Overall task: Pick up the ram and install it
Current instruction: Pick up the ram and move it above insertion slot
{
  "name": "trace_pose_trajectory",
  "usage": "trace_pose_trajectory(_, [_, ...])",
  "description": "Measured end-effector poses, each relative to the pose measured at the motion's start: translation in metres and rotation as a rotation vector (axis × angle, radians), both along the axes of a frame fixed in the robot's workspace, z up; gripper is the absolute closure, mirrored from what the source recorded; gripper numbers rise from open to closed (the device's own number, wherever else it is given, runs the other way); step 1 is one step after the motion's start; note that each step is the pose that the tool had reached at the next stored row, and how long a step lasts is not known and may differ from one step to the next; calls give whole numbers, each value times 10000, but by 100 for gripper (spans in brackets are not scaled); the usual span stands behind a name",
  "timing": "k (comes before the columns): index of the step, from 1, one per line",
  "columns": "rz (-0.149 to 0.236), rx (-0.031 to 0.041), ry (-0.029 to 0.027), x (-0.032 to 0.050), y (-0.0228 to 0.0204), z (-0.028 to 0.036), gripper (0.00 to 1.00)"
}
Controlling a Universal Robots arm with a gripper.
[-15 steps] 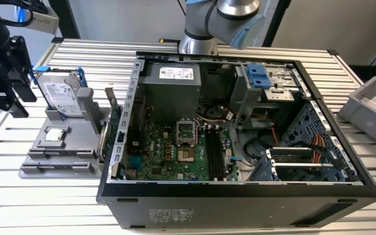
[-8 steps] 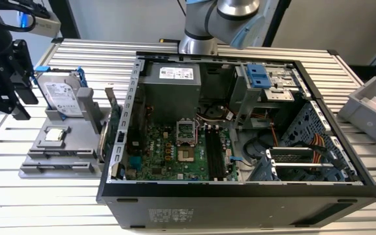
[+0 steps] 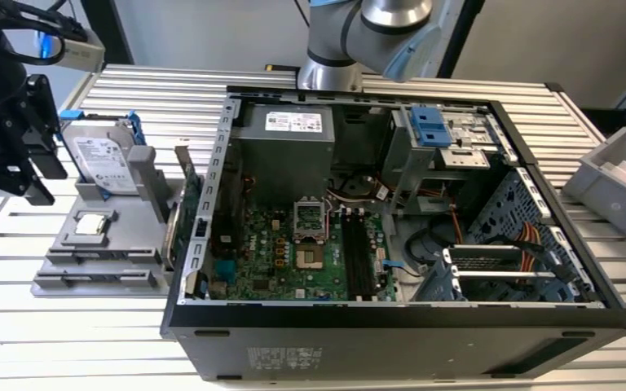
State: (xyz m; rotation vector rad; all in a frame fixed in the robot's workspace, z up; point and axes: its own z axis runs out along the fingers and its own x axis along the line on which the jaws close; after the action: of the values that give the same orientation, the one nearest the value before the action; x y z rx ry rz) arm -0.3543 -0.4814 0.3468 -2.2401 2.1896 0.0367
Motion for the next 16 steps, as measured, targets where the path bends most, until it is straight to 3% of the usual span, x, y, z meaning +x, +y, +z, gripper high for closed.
trace_pose_trajectory(8, [0,-2,-2,0,0,-24,0])
trace_pose_trajectory(16, [0,-8,-1,0,0,-134,0])
